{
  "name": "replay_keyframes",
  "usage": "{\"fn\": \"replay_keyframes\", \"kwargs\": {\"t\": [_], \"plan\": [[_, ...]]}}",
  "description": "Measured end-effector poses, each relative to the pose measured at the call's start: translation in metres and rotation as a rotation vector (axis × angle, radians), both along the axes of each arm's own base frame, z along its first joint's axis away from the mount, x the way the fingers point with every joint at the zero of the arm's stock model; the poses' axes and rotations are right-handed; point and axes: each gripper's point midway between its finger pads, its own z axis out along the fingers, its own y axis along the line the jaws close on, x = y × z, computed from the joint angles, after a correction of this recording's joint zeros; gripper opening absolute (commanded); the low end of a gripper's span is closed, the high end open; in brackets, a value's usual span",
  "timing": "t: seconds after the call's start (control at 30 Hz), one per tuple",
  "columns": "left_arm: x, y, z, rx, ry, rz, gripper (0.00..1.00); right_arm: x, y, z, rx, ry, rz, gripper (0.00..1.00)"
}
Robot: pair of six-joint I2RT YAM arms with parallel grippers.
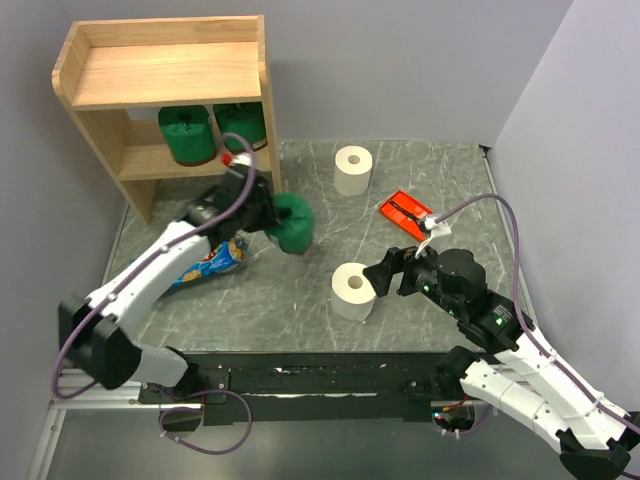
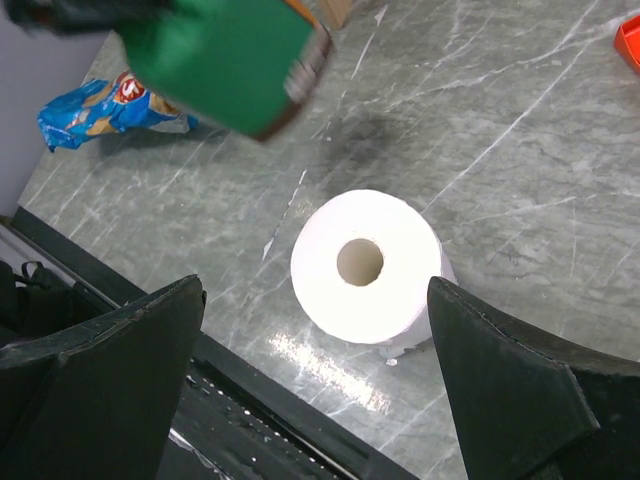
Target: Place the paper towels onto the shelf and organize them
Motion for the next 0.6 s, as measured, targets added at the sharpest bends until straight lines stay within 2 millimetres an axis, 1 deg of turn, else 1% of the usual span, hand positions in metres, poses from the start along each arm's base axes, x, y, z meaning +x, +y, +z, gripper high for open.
{"fn": "replay_keyframes", "kwargs": {"t": [0.03, 0.13, 0.23, 0.33, 0.37, 0.43, 0.6], "plan": [[0.003, 0.011, 0.010, -0.012, -0.020, 0.027, 0.44, 0.000, 0.000, 0.000, 0.000, 0.000, 0.000, 1.00], [0.010, 0.053, 0.036, -0.038, -0.074, 0.129, 0.44, -0.001, -0.002, 0.001, 0.002, -0.004, -0.003, 1.00], [0.013, 0.110, 0.067, -0.056, -0.151, 0.264, 0.44, -0.002, -0.003, 0.003, 0.007, -0.010, -0.004, 1.00], [0.007, 0.166, 0.091, -0.056, -0.223, 0.408, 0.43, -0.003, -0.003, 0.003, 0.007, -0.010, -0.004, 1.00], [0.005, 0.179, 0.096, -0.054, -0.238, 0.441, 0.43, -0.003, -0.003, 0.003, 0.006, -0.009, -0.004, 1.00], [0.002, 0.211, 0.108, -0.041, -0.263, 0.522, 0.42, -0.003, -0.003, 0.002, 0.004, -0.006, -0.003, 0.99], [0.006, 0.262, 0.123, -0.025, -0.282, 0.652, 0.41, -0.005, -0.005, 0.001, 0.001, -0.004, -0.003, 1.00]]}}
